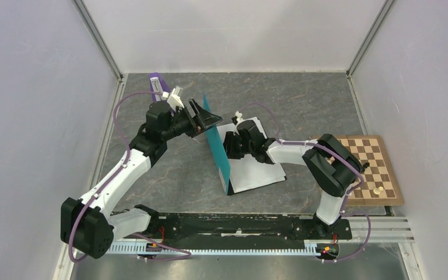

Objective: Put the files into the folder

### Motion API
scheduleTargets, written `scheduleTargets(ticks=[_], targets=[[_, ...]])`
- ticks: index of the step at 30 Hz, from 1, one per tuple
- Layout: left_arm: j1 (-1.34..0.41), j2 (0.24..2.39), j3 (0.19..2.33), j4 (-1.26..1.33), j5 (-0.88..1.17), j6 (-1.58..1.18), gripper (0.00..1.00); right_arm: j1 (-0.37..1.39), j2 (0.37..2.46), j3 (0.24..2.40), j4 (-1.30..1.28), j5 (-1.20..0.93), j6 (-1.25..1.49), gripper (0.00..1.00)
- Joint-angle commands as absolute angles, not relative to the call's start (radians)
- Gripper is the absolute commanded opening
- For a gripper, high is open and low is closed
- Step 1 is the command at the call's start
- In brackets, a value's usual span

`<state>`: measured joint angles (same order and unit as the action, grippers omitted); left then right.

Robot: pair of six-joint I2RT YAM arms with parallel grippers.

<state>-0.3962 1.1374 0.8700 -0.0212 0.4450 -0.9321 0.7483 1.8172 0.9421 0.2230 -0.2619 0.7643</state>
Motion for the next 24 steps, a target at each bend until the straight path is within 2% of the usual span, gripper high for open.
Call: scheduleTargets(ticks=[1,10,16,24], targets=[[-0.421,1.161,0.902,-0.036,0.404,-0.874,0.83,0.729,1.693,0.928,0.244,-0.243,0.747,0.34],[-0.462,1.189,0.911,-0.009,0.388,-0.876,0.83,0.687,1.54,0.87,0.185,-0.193,0.707,0.59],[-0.498,1.224,0.924,0.029,0.386,-0.885,0.83,0.663,1.496,0.869,0.103,-0.133,0.669,0.62],[-0.603,1.333,1.008,0.076,0.416,-0.867,0.83,0.575,1.298,0.87,-0.121,0.037,0.553,0.71]])
